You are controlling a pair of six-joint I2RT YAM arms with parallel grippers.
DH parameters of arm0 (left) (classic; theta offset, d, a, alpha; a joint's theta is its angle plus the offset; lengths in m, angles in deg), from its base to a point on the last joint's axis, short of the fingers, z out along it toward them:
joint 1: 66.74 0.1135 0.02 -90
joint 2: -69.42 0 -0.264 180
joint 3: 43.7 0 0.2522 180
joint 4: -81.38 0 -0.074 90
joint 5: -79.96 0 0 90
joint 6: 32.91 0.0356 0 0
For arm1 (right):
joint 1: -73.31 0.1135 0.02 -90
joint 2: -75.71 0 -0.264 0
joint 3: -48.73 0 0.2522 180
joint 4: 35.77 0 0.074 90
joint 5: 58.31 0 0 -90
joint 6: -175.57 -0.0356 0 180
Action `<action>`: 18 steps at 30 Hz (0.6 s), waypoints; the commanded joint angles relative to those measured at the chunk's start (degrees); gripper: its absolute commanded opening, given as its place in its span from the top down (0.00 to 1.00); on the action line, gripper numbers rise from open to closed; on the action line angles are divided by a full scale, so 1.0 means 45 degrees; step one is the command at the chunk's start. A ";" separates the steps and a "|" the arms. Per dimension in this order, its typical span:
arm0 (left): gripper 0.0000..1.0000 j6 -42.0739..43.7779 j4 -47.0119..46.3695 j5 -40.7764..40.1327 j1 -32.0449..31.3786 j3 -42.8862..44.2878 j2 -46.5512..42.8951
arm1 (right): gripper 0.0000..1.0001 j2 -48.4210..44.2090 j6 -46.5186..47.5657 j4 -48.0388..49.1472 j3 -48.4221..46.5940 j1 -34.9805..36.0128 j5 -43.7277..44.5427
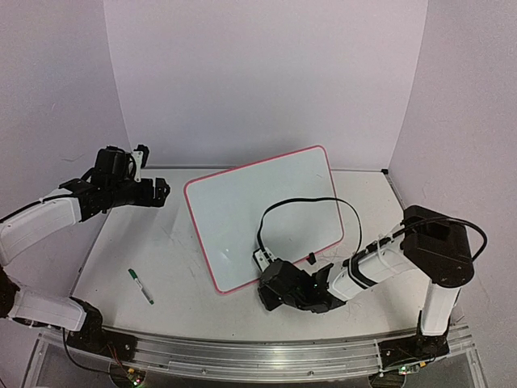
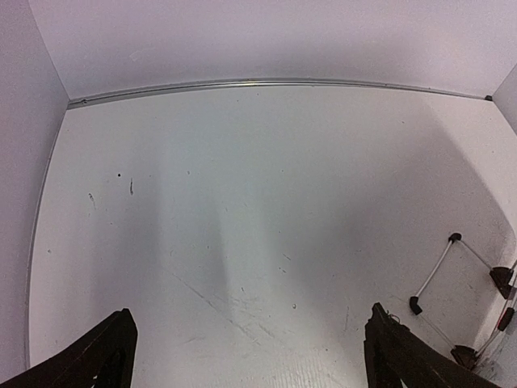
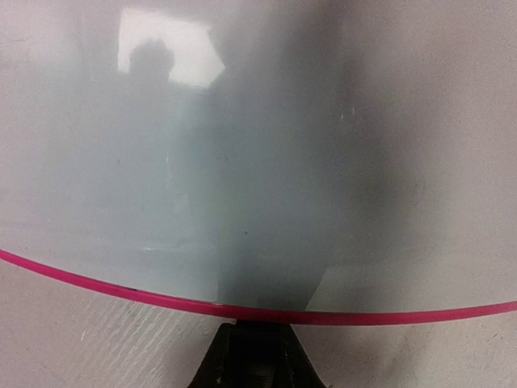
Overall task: Write a sentence on the whiteboard
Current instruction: Move the whiteboard to the center of the board.
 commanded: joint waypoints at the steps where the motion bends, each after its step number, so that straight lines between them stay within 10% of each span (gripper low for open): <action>1: 0.01 0.0171 -0.0170 -0.0270 0.0066 0.0011 0.0039 | 0.97 0.0238 -0.0758 -0.1348 -0.0545 0.0868 -0.0435; 18: 0.01 -0.1550 0.0410 -0.0908 0.0068 0.0385 -0.0286 | 0.13 -0.2564 -0.1573 -0.2333 0.0477 0.0869 -0.0044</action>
